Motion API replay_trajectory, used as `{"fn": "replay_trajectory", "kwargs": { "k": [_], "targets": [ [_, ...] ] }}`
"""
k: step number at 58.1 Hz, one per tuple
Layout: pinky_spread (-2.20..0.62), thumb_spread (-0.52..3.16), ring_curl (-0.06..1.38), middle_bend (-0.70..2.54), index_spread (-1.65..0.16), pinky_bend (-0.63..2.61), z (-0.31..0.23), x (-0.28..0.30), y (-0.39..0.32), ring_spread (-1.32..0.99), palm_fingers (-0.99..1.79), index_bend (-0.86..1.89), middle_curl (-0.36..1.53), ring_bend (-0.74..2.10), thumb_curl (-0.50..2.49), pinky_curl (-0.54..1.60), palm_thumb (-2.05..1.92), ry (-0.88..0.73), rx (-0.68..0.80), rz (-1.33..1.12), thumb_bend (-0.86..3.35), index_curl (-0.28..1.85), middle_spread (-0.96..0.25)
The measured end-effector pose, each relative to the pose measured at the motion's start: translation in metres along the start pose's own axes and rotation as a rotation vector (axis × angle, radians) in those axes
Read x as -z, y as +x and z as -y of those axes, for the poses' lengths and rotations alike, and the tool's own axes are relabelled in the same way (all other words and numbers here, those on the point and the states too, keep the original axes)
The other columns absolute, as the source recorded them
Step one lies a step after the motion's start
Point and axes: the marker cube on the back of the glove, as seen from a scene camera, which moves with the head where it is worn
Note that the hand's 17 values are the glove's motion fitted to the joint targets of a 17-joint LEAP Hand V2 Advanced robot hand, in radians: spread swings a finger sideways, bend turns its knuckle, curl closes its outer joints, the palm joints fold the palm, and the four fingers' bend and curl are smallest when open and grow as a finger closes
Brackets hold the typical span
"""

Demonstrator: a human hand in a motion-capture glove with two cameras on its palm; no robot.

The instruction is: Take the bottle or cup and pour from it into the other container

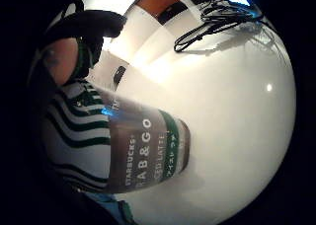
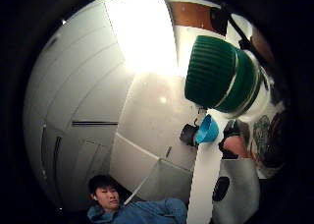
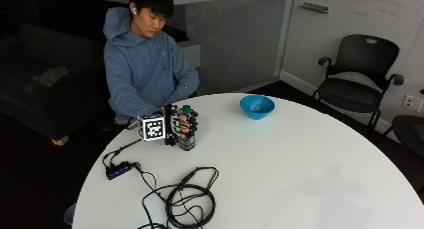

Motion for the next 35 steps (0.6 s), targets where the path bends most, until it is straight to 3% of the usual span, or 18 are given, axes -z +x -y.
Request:
{"fn": "replay_trajectory", "kwargs": {
  "k": [15, 35],
  "targets": [
    [-0.06, 0.33, 0.38, 0.31, -0.13, 0.47, -0.001, -0.016, -0.012, -0.17, 1.04, 0.15, 0.44, 0.43, 0.6, 0.29, 1.15, -0.003, 0.009, -0.057, -0.02, 0.36, -0.04],
    [-0.1, 0.23, 0.43, 0.28, -0.13, 0.42, 0.014, -0.064, -0.075, -0.18, 1.07, 0.14, 0.49, 0.39, 0.65, 0.32, 1.14, -0.1, 0.106, -0.218, -0.03, 0.38, -0.04]
  ]
}}
